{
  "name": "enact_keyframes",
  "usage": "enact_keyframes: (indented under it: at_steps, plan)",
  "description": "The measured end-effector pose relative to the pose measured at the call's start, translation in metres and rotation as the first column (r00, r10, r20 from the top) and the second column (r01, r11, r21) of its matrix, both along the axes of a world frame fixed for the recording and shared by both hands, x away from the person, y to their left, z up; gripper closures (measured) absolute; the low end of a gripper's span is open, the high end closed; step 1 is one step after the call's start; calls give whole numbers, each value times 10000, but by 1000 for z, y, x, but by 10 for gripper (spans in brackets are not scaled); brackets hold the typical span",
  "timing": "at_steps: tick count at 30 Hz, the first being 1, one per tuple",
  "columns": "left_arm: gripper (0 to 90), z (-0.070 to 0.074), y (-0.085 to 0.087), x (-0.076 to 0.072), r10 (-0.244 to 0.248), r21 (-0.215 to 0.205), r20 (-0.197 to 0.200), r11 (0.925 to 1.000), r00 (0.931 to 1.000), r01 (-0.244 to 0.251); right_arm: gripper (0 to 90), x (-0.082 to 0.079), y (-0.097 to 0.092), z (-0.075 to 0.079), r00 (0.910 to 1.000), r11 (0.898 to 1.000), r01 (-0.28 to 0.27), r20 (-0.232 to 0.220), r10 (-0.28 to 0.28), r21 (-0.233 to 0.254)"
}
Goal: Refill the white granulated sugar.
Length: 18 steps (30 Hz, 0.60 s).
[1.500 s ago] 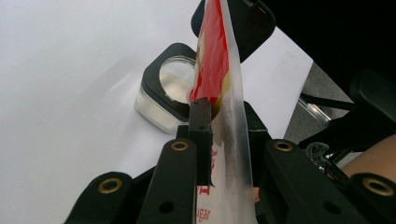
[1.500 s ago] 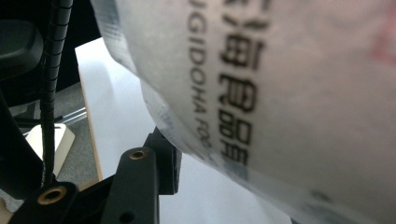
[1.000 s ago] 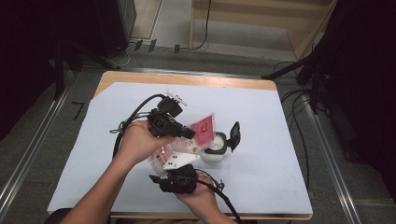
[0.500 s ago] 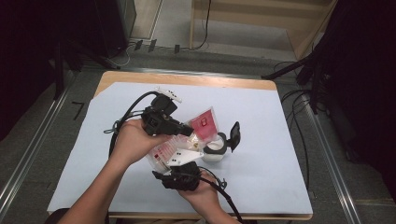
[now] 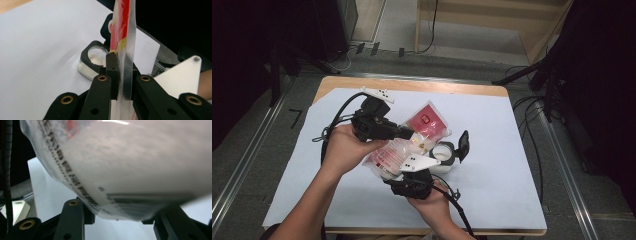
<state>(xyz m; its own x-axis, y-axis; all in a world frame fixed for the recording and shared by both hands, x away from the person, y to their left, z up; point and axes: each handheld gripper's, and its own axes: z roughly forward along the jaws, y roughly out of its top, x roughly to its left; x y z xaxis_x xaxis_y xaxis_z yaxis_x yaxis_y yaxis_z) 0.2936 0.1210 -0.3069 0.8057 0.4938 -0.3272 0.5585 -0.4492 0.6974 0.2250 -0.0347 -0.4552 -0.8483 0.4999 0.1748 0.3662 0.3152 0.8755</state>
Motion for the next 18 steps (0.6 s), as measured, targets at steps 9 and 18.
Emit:
enact_keyframes:
  at_steps: [9, 18]
  plan:
    - [875, 6, 17, -1, 103, -128, 433, 9999, 9990, -98, 569, 7, -14, 6, 9984, 9981, 528, 190, -534, 330]
    - [880, 11, 28, -5, -229, -16, 831, 9997, 9963, 231, 567, 18, -23, 7, 9977, 9965, 671, -88, -668, 501]
